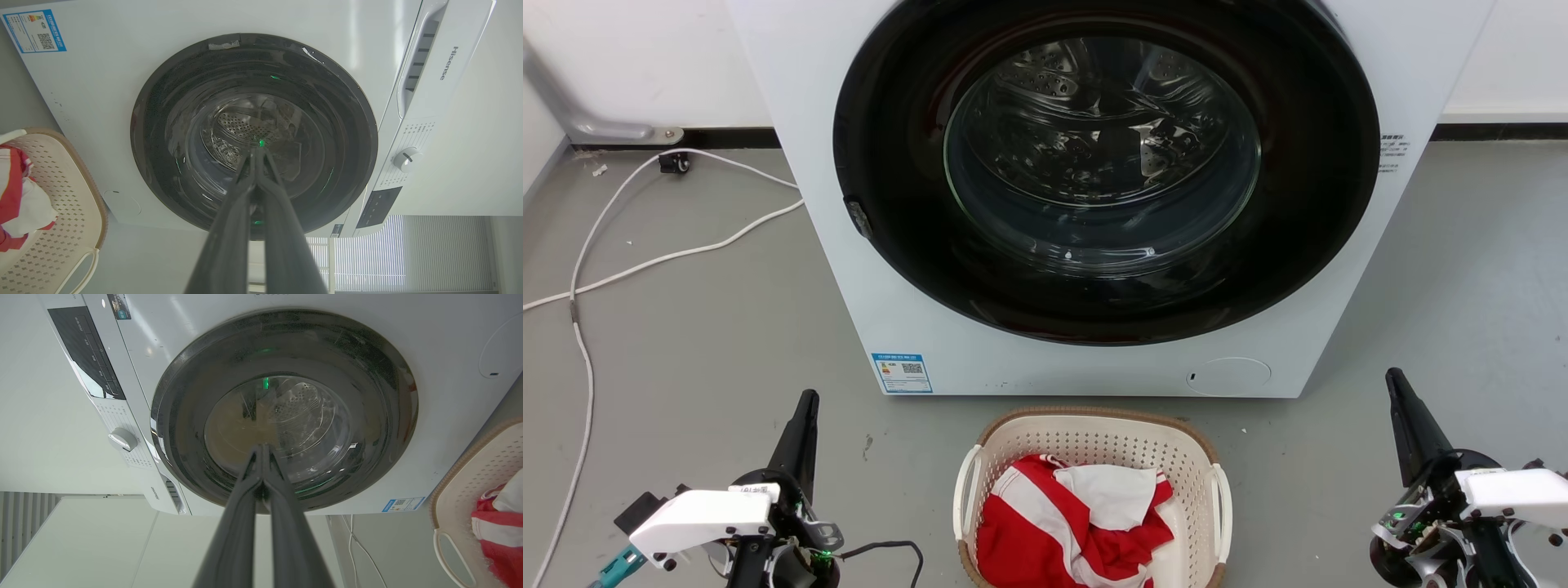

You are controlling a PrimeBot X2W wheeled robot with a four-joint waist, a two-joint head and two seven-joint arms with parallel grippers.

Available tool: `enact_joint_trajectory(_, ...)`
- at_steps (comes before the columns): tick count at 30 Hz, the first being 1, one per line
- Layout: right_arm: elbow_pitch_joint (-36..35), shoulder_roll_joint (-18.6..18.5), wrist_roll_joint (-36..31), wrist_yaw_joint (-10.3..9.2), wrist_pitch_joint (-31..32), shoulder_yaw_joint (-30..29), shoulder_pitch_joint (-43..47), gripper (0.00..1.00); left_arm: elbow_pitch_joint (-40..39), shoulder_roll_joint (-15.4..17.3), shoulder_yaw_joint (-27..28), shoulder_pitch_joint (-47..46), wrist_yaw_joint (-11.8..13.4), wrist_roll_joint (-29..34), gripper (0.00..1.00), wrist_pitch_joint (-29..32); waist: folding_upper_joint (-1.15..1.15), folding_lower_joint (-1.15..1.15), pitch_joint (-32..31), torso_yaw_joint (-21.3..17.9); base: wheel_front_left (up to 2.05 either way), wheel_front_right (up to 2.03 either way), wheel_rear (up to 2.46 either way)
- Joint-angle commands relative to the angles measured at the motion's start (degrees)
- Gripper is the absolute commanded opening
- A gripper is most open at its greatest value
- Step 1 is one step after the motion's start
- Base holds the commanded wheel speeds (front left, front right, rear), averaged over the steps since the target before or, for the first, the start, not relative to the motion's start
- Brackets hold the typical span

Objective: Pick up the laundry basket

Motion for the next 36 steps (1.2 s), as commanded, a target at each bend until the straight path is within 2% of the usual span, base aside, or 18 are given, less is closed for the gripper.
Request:
enact_joint_trajectory(1,0.1,0.2,-0.1,0.15,0.1,-0.1,-0.7,0.00,0.1,-0.1,0.2,-0.6,-0.2,0.4,0.00,0.3,0.00,0.00,0.0,0.0,0.00,0.00,0.00)
enact_joint_trajectory(19,0.1,0.2,-0.1,0.15,0.1,-0.1,-0.7,0.00,0.1,-0.2,0.3,-0.6,-0.2,0.5,0.00,0.4,0.00,0.00,0.0,0.0,0.00,0.00,0.00)
enact_joint_trajectory(20,0.0,0.0,0.0,-0.01,0.1,-0.1,0.0,1.00,0.0,-0.1,0.2,0.0,0.0,0.2,1.00,0.2,0.00,0.00,0.0,0.0,0.00,0.00,0.00)
enact_joint_trajectory(36,-1.8,-0.2,-3.4,0.01,-3.9,1.4,1.4,1.00,0.0,-0.3,-4.3,-0.9,0.0,3.4,1.00,-3.8,0.00,0.00,0.1,0.0,0.00,0.00,0.00)
